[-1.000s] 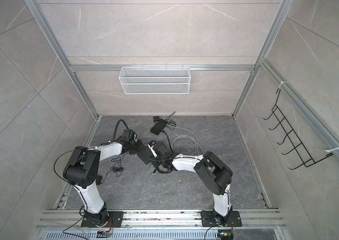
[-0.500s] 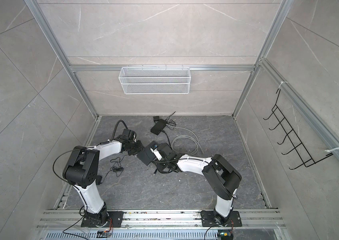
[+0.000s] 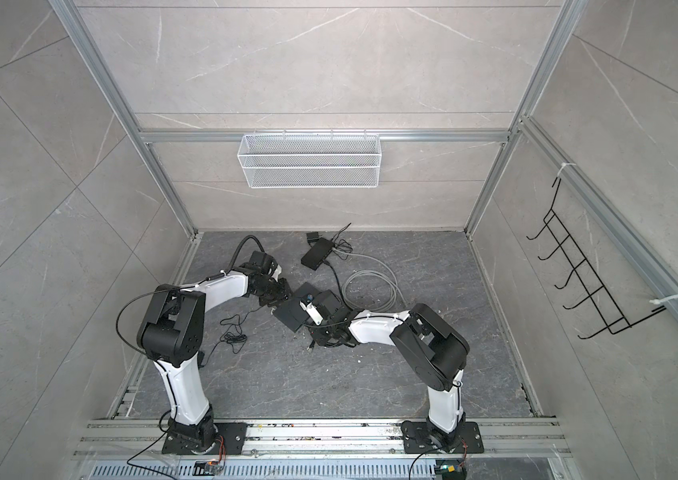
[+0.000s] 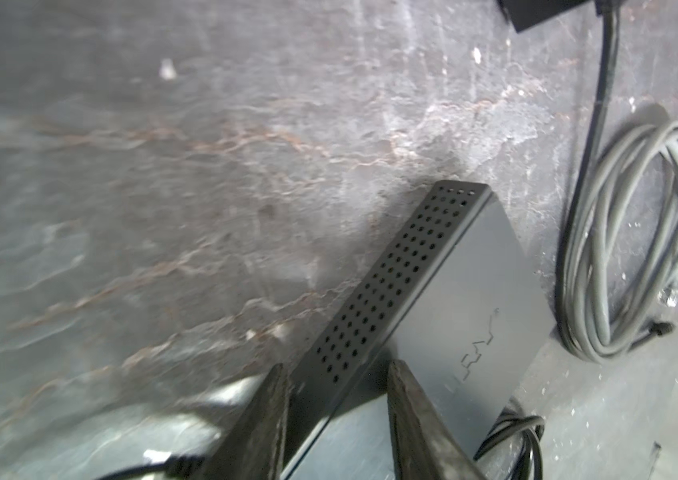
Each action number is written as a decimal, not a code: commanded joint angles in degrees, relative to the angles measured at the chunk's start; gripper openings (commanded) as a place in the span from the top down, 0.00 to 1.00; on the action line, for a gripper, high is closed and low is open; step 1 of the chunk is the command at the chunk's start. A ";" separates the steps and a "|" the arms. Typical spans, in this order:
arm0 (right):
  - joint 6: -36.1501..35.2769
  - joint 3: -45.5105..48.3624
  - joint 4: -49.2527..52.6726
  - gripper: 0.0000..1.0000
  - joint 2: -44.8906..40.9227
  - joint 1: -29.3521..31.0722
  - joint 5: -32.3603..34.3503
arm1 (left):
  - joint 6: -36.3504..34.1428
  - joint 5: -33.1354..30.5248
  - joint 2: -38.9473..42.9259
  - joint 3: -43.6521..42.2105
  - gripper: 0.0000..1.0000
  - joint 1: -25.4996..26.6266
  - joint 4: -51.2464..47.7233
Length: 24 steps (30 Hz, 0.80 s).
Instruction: Insert the plug into the switch port
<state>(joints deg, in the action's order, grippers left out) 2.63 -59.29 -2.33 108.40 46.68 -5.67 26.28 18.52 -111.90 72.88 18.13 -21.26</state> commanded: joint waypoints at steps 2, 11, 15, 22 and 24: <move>-0.41 0.81 -1.02 0.80 2.35 -0.05 -0.66 | -5.29 3.59 -3.04 0.82 0.58 0.51 -5.02; 1.23 -5.09 2.39 0.91 7.76 -0.06 -0.35 | -4.28 10.24 -2.67 -4.50 0.60 0.61 -4.39; 2.66 -5.39 1.73 0.99 8.62 -0.04 1.38 | -2.00 13.84 -2.05 -7.17 0.63 1.57 -2.97; 4.06 -8.07 -1.44 1.00 9.24 -0.13 0.39 | 1.42 15.16 -1.47 -11.07 0.65 6.06 -2.57; 4.09 -10.81 -0.25 1.00 9.52 -0.17 0.61 | 1.84 15.49 -1.44 -12.21 0.66 7.01 -2.50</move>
<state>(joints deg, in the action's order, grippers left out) 4.47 -66.02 2.35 113.19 46.74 -7.49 23.90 24.34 -110.85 66.13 17.19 -10.35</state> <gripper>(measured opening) 0.103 0.349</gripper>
